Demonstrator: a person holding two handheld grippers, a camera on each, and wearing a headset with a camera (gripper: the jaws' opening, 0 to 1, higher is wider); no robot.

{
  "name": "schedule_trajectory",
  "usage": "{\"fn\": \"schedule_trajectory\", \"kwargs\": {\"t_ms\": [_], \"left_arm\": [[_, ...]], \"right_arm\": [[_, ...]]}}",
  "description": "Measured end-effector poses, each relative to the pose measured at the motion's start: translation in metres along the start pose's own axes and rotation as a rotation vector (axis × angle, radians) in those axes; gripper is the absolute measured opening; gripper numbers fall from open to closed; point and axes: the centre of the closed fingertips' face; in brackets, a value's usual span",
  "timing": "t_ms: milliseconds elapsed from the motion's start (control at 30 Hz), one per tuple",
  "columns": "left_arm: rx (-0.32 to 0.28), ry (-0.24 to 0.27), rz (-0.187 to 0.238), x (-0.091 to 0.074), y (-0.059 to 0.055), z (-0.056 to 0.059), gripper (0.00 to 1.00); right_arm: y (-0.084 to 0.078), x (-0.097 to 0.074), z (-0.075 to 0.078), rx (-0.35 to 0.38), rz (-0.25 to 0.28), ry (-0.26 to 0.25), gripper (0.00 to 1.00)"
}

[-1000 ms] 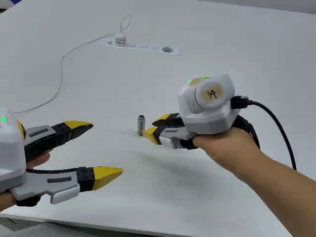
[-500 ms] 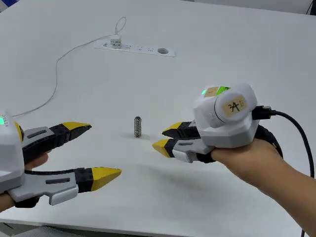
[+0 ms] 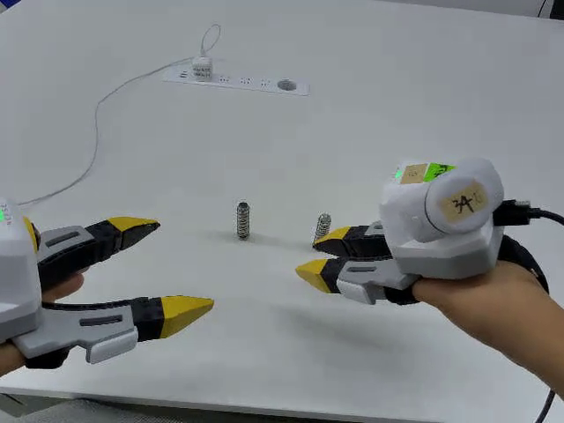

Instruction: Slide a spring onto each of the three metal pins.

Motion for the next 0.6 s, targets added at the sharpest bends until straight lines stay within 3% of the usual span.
{"fn": "schedule_trajectory", "kwargs": {"t_ms": [600], "left_arm": [[0.001, -0.002, -0.008, 0.0, 0.0, 0.002, 0.68]], "right_arm": [[-0.032, -0.042, 0.006, 0.055, -0.012, -0.046, 0.23]]}}
Point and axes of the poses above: the centre of the closed fingertips' face, and the gripper's own axes: x roughly forward along the fingers, z roughly to its right, y roughly out of its top, and after that the axes turned 6 degrees about -x, right-handed
